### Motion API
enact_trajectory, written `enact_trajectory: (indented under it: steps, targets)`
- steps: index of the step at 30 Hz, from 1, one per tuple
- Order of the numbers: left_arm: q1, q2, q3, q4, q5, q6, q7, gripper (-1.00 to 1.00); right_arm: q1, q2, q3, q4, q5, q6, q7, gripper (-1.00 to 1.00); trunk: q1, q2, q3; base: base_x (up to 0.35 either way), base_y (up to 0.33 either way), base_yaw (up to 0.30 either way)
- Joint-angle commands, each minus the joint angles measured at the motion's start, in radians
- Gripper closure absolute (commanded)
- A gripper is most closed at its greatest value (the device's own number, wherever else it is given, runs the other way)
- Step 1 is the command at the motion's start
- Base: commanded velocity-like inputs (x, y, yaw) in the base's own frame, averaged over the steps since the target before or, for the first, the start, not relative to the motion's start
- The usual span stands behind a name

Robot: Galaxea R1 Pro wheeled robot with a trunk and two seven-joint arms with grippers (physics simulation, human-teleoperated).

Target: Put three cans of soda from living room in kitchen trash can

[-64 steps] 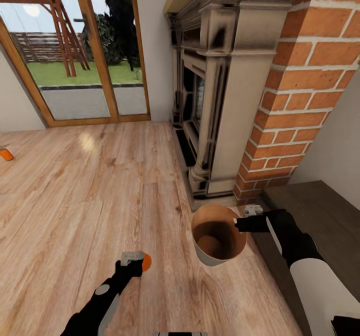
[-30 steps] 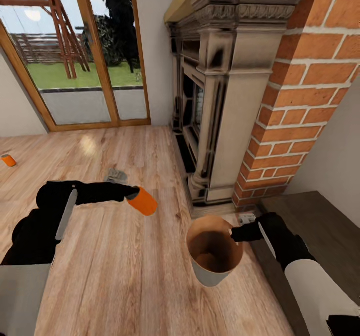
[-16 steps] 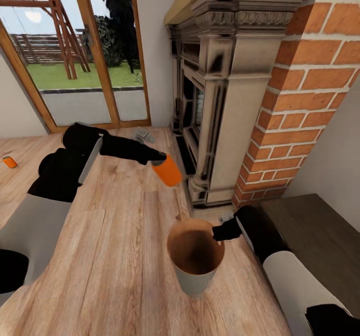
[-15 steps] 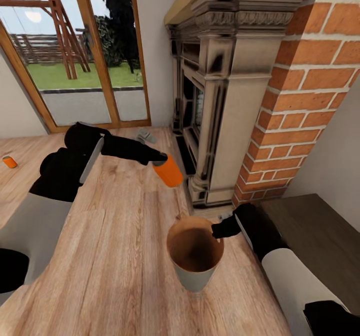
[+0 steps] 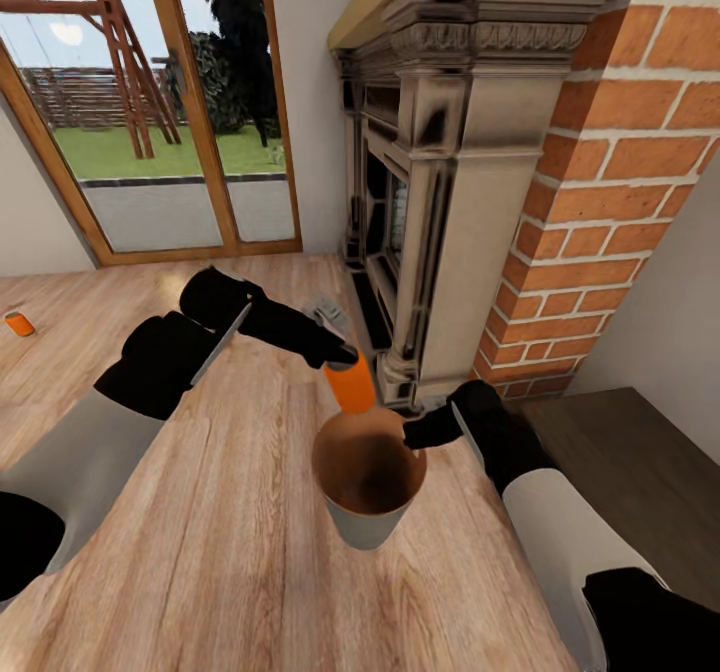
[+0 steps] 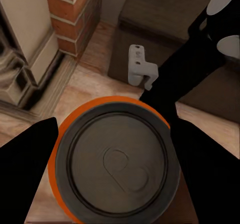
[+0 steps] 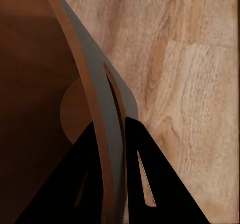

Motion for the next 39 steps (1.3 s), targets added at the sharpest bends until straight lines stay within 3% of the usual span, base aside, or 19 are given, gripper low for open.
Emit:
enact_trajectory:
  steps: [1,8,14,19,26,29,32,39]
  targets:
    - [0.0,0.0,-0.006,0.0,-0.001,0.0,0.001,1.0,-0.003,0.002,-0.001,0.001,-0.025,0.007,0.008,1.0,0.0,0.0,0.0,0.0,0.0,0.0]
    - [0.005,-0.001,-0.078,0.0,-0.003,0.0,0.009,1.0,-0.036,0.007,-0.004,0.007,-0.026,0.007,0.009,1.0,0.0,0.0,0.0,0.0,0.0,0.0]
    - [0.031,-0.002,-0.114,-0.001,-0.005,0.0,0.023,1.0,-0.062,0.006,-0.011,0.025,-0.026,0.007,0.009,1.0,0.0,0.0,0.0,0.0,0.0,0.0]
    - [0.077,-0.008,-0.121,-0.001,-0.004,0.0,0.079,1.0,-0.08,0.007,-0.013,0.038,-0.026,0.007,0.009,1.0,0.0,0.0,0.0,0.0,0.0,0.0]
    - [0.12,-0.031,-0.123,0.001,-0.01,0.0,0.1,1.0,-0.098,0.021,-0.016,0.045,-0.026,0.007,0.009,1.0,0.0,0.0,0.0,0.0,0.0,0.0]
    - [0.137,-0.044,-0.123,0.003,-0.034,0.0,0.101,1.0,-0.115,0.032,-0.022,0.065,-0.027,0.007,0.009,1.0,0.0,0.0,0.0,0.0,0.0,0.0]
    - [0.17,-0.074,-0.122,0.027,-0.087,-0.016,0.102,1.0,-0.13,0.05,-0.028,0.088,-0.027,0.007,0.009,1.0,0.0,0.0,0.0,0.0,0.0,0.0]
    - [0.198,-0.104,-0.123,0.106,-0.11,-0.078,0.125,1.0,-0.139,0.059,-0.031,0.096,-0.028,0.007,0.009,1.0,0.0,0.0,0.0,0.0,0.0,0.0]
